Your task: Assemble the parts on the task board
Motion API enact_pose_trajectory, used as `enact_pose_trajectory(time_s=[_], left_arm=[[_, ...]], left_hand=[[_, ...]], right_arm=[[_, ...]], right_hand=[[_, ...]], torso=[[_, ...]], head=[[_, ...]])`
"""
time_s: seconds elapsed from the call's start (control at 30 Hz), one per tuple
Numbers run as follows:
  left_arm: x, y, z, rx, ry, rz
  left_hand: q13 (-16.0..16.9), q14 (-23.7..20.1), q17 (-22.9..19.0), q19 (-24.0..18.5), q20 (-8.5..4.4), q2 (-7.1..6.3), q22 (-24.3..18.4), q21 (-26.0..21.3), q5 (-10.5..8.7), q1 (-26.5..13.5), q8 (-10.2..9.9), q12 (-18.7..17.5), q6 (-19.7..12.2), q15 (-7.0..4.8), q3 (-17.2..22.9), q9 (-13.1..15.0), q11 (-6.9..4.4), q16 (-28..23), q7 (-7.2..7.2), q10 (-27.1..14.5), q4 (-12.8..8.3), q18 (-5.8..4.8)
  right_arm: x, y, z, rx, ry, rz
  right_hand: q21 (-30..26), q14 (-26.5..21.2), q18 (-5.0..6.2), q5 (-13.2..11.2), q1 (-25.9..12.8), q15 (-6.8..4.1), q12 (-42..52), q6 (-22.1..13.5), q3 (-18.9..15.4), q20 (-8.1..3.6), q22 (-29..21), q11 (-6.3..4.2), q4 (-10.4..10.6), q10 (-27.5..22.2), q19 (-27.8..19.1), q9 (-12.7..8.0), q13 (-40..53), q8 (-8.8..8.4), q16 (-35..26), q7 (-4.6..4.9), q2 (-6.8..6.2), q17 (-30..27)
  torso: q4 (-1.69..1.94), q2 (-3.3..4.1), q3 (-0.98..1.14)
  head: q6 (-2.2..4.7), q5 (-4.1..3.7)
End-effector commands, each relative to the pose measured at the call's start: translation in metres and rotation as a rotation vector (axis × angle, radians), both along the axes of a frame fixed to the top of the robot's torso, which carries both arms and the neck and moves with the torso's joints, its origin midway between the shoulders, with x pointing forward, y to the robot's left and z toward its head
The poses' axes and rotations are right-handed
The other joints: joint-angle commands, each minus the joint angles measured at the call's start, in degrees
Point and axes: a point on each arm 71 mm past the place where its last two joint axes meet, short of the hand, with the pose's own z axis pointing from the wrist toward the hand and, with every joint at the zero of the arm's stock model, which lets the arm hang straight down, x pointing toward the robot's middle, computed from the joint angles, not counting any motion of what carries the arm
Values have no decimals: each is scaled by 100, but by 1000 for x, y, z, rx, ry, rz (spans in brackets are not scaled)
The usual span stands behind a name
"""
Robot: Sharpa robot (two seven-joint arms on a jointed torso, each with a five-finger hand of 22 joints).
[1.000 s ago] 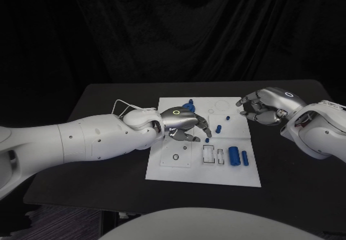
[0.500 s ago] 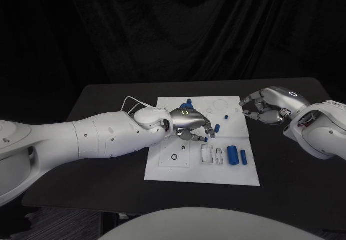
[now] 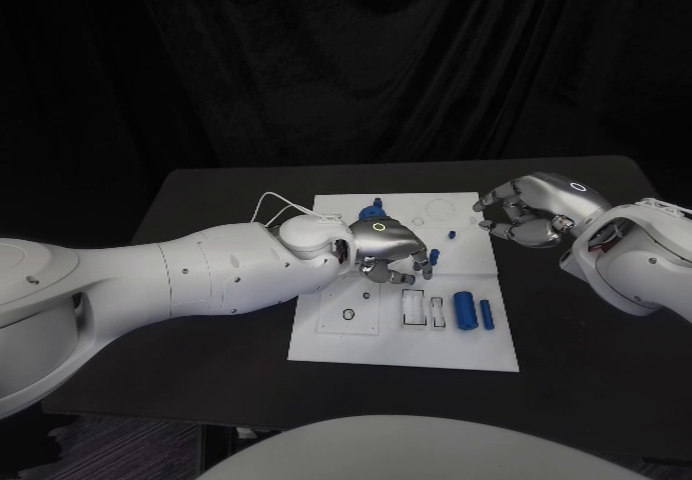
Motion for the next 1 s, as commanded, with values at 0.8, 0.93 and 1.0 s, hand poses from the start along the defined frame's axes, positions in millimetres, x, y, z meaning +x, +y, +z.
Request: enact_pose_trajectory(time_s=[0.8,0.93,1.0], left_arm=[[1,0,-14,77,-11,13],[1,0,-15,74,-15,22],[2,0,-15,74,-16,28]], left_hand=[[381,-85,-118,-12,8,-7,923,-51,-250,-352,57,292,312,-4,47,-19,0,-11,96,-28,-33,-85],[409,-60,-93,8,6,6,931,-30,-226,-335,58,314,336,-12,71,-18,-8,6,115,-17,-64,-89],[425,-55,-91,13,4,13,933,-26,-205,-324,55,325,345,-17,90,-20,-13,10,128,-10,-86,-90]], right_arm=[[3,0,-2,-15,26,-20],[3,0,-2,-12,33,-23],[3,0,-3,-9,38,-26]], right_hand=[[21,200,8,60,-39,-9,12,23,1,-11,969,9,66,51,32,-13,107,26,11,1,21,84],[21,200,8,60,-39,-9,12,23,1,-11,969,9,66,51,32,-13,107,26,11,1,21,84],[19,200,9,70,-45,-9,7,20,-1,-12,968,9,74,47,31,-16,101,24,11,1,23,85]], torso=[[7,-2,-3],[6,-3,-2],[8,-3,-2]], head=[[-1,-3],[-1,-5],[-1,-6]])
